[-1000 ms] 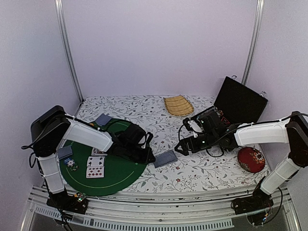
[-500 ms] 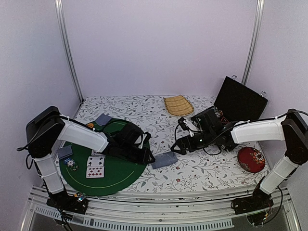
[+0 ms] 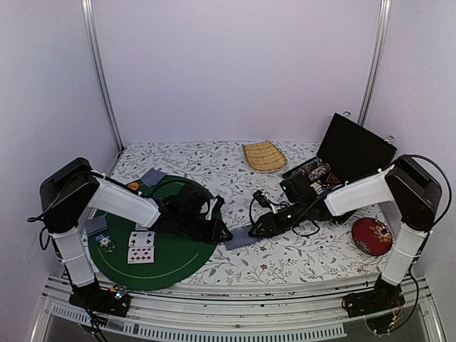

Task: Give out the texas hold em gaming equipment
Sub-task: Pick up the poker card from the face-down deck piles.

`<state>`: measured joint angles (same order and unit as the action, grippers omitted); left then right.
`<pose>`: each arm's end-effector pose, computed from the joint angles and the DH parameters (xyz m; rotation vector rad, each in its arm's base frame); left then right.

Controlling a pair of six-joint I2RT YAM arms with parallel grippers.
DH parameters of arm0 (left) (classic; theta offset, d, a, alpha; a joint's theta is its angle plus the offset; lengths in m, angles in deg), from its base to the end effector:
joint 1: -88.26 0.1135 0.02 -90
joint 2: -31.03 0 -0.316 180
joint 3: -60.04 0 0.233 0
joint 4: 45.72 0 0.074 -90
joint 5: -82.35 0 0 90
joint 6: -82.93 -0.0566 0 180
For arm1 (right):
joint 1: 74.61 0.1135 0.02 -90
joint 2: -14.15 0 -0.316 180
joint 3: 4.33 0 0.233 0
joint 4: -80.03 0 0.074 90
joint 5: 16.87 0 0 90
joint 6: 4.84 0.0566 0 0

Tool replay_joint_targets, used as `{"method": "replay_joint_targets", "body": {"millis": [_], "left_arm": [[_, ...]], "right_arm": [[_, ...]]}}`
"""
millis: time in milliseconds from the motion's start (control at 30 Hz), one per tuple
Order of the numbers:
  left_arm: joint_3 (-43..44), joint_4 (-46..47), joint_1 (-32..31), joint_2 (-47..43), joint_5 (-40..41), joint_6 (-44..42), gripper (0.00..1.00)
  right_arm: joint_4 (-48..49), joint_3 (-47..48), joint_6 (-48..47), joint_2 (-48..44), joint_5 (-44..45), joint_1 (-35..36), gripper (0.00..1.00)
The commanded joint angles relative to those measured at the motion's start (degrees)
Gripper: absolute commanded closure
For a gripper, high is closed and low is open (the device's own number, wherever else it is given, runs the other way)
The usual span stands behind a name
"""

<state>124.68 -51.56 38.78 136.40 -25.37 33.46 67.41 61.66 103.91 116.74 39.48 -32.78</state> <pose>0.2262 -0.2911 0.1733 0.3675 2.6058 -1.0292 0.2436 0.2602 0.1913 -0.7990 2.4661 1.1556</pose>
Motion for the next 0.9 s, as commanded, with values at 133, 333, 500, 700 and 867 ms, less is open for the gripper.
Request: {"method": "replay_joint_targets", "body": {"millis": [133,333,500,700,867], "left_arm": [[-0.72,3.3,0.74,1.1,-2.53,0.69,0.75],[-0.93,3.12,1.03,0.2,-2.89,0.05,1.0],[-1.43,1.52,1.65,-1.46,-3.46,-1.21,1.0],[1.73,-8.37,1.93,-6.5,-1.81,-10.82,1.0],[8.88,-23.22,3.15,-12.01,-0.09,-23.08,1.0]], "right_arm": [[2.34,1.2,1.38,3.24,-3.79,-0.25,0.61],[1.76,1.05,1.33,2.97,-2.48,-0.28,0.62],[0.31,1.76,0.91,2.68,-1.48,-0.29,0.61],[-1.3,2.5,-0.94,-0.28,-1.36,-0.55,0.55],[-1.17,3.31,-3.21,-5.53,-2.74,-0.68,0.49]]}}
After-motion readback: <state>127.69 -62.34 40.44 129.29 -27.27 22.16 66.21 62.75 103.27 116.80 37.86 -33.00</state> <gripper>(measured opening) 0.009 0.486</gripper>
